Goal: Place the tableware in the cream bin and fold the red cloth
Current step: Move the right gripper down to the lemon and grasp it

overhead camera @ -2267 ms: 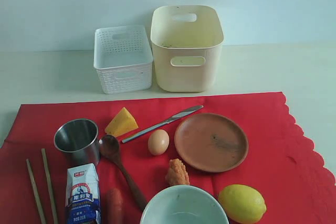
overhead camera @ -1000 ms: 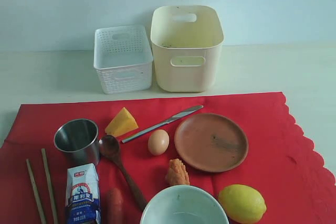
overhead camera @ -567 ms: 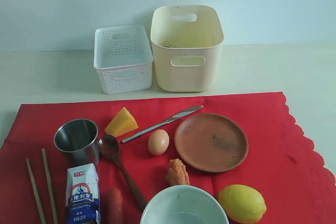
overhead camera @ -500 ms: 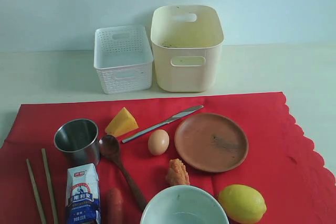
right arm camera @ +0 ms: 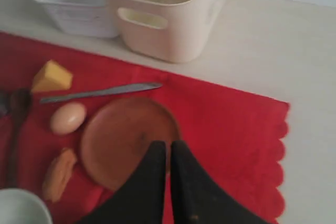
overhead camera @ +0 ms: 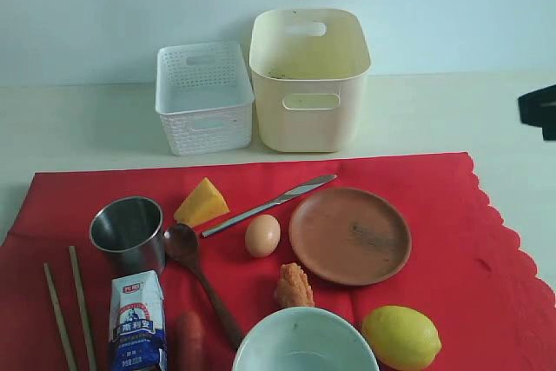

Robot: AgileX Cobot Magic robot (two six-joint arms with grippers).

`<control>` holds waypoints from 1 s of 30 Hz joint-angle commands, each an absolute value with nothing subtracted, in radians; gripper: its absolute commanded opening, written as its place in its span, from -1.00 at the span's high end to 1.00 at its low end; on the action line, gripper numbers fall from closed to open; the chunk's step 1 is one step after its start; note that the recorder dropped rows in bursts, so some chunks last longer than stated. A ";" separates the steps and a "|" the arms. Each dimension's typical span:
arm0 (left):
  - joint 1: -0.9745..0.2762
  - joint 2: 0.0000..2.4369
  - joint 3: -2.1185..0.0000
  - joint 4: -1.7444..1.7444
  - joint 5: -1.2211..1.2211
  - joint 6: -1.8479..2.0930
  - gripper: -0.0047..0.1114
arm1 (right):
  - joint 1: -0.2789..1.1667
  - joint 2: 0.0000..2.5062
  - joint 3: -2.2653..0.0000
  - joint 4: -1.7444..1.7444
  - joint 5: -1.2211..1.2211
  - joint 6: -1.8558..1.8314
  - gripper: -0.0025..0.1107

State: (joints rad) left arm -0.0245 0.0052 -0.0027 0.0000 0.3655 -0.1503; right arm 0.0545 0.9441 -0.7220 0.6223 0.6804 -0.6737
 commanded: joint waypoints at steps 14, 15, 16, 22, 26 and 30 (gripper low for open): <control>-0.022 0.000 0.000 -0.009 0.358 -0.154 0.92 | 0.354 1.185 -0.705 0.394 0.862 -0.980 -0.18; -0.022 0.000 0.000 -0.009 0.358 -0.154 0.92 | 0.367 1.208 -0.705 0.385 0.862 -0.978 -0.23; -0.022 0.000 0.000 -0.009 0.358 -0.154 0.92 | 0.376 1.227 -0.705 0.382 0.862 -0.978 -0.27; -0.022 0.000 0.000 -0.009 0.358 -0.154 0.92 | 0.440 1.364 -0.705 0.357 0.853 -0.958 -0.37; -0.022 0.000 0.000 -0.009 0.358 -0.154 0.92 | 0.478 1.451 -0.705 0.281 0.783 -0.834 -0.37; -0.022 0.000 0.000 -0.009 0.358 -0.154 0.92 | 0.521 1.528 -0.705 0.242 0.755 -0.781 -0.37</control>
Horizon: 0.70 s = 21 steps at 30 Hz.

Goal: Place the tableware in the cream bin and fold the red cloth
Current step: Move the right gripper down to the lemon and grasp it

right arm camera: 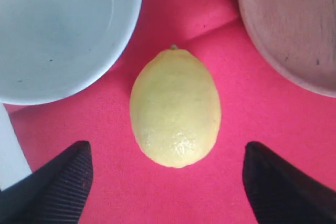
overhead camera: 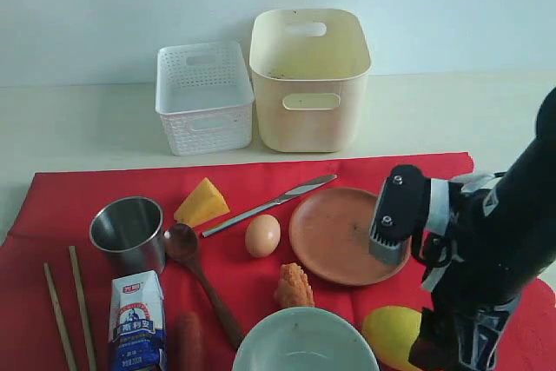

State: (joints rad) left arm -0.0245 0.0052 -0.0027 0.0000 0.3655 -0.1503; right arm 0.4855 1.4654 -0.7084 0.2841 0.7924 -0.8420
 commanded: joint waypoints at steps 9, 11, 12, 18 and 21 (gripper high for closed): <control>-0.022 0.000 0.000 -0.009 0.358 -0.154 0.92 | 0.565 1.583 -0.705 0.235 0.652 -0.771 -0.36; -0.022 0.000 0.000 -0.009 0.358 -0.154 0.92 | 0.565 1.589 -0.705 0.237 0.632 -0.771 -0.33; -0.022 0.000 0.000 -0.009 0.358 -0.154 0.92 | 0.565 1.592 -0.705 0.237 0.624 -0.771 -0.30; -0.022 0.000 0.000 -0.009 0.358 -0.154 0.92 | 0.565 1.629 -0.705 0.237 0.647 -0.771 0.00; -0.022 0.000 0.000 -0.009 0.358 -0.154 0.92 | 0.565 1.657 -0.705 0.237 0.664 -0.771 0.03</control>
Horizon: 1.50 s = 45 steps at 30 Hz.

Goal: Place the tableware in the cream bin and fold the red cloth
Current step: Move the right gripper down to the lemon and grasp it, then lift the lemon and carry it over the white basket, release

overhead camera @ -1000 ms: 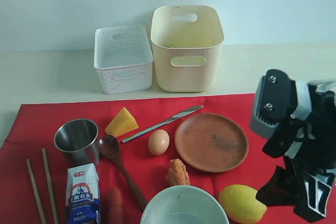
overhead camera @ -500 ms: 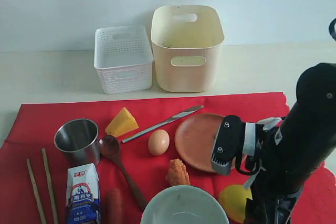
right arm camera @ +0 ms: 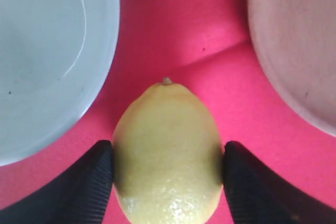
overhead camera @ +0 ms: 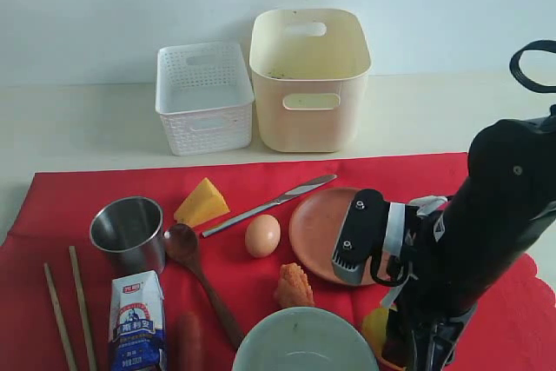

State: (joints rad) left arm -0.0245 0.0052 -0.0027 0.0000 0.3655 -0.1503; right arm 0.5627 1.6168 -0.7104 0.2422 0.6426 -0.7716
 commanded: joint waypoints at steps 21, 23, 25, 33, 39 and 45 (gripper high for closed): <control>-0.022 0.000 0.000 -0.009 0.358 -0.154 0.92 | 0.565 1.522 -0.906 0.064 0.893 -0.488 0.96; -0.022 0.000 0.000 -0.009 0.358 -0.154 0.92 | 0.565 1.477 -0.906 0.035 0.875 -0.438 0.96; -0.022 0.000 0.000 -0.009 0.358 -0.154 0.92 | 0.565 1.425 -0.906 0.035 0.835 -0.404 0.96; -0.022 0.000 0.000 -0.009 0.358 -0.154 0.92 | 0.565 1.361 -1.012 0.347 0.652 -0.411 0.96; -0.022 0.000 0.000 -0.009 0.358 -0.154 0.92 | 0.565 1.527 -1.246 0.490 0.625 -0.496 0.96; -0.022 0.000 0.000 -0.009 0.358 -0.154 0.92 | 0.565 1.821 -1.549 0.497 0.541 -0.496 0.96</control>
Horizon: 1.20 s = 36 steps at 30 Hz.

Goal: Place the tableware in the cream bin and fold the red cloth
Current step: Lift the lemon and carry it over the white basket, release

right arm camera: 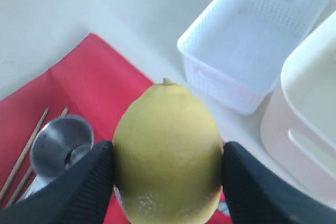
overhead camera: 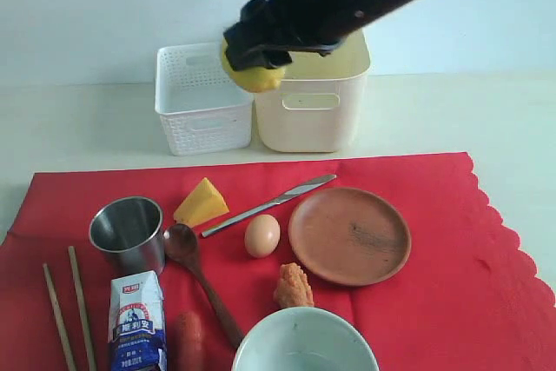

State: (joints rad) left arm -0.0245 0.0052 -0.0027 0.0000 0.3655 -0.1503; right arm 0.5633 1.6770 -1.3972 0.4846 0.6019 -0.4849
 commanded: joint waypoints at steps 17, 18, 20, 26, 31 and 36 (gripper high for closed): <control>-0.022 0.000 0.000 -0.009 0.358 -0.154 0.92 | 0.658 2.408 -1.997 0.522 0.061 -0.494 0.96; -0.022 0.000 0.000 -0.009 0.358 -0.154 0.92 | 0.664 2.419 -2.001 0.522 0.035 -0.496 0.96; -0.022 0.000 0.000 -0.009 0.358 -0.154 0.92 | 0.669 2.440 -2.004 0.518 -0.018 -0.502 0.96; -0.022 0.000 0.000 -0.009 0.358 -0.154 0.92 | 0.675 2.455 -2.004 0.518 -0.058 -0.541 0.75; -0.022 0.000 0.000 -0.009 0.358 -0.154 0.92 | 0.675 2.455 -2.004 0.518 -0.055 -0.551 0.24; -0.022 0.000 0.000 -0.009 0.358 -0.154 0.92 | 0.675 2.455 -2.004 0.518 -0.055 -0.551 -0.22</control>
State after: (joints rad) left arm -0.0245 0.0052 -0.0027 0.0000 0.3655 -0.1503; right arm 0.6741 2.4608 -1.9893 0.5205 -0.0349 -0.5439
